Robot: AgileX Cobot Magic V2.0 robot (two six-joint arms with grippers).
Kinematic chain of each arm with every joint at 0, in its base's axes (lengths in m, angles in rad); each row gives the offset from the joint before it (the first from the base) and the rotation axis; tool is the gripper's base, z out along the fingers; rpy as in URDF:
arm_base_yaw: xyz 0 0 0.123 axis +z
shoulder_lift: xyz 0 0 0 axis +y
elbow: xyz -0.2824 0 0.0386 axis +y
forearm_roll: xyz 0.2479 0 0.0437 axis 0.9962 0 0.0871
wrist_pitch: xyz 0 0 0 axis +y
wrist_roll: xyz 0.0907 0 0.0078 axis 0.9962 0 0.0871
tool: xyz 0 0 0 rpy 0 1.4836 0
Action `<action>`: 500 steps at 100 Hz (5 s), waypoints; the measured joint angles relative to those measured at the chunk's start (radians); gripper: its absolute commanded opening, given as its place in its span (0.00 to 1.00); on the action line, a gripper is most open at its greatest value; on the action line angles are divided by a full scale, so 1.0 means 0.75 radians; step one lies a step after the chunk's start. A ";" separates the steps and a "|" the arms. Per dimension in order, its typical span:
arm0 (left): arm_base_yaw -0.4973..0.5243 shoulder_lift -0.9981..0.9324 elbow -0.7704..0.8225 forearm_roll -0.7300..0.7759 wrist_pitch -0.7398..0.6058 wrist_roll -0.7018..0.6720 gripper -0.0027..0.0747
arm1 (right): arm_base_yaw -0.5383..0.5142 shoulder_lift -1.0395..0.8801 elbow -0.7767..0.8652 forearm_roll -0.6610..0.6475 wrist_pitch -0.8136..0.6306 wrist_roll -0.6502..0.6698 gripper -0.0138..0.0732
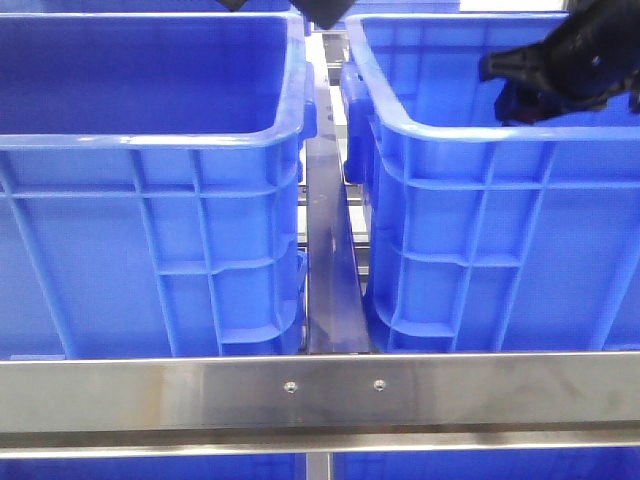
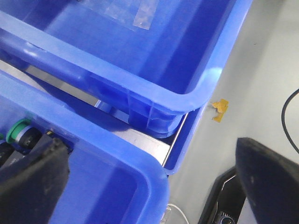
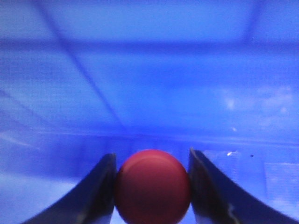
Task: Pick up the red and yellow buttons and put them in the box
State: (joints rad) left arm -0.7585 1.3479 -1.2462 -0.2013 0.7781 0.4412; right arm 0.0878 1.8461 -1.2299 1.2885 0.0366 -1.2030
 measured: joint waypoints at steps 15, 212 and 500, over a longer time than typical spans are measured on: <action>0.000 0.000 0.000 0.000 0.000 0.000 0.90 | 0.000 0.004 -0.010 0.003 -0.002 -0.002 0.41; 0.502 0.099 0.000 0.290 0.148 -0.937 0.90 | 0.000 -1.337 0.953 0.012 0.143 -0.007 0.80; -0.073 0.074 -0.011 0.286 -0.143 -0.673 0.13 | 0.000 -1.012 0.490 0.036 1.044 0.621 0.80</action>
State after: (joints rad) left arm -0.8130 1.4031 -1.2541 0.0129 0.6710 -0.0635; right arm 0.0878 1.0874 -0.8627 1.3152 0.8193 -0.7375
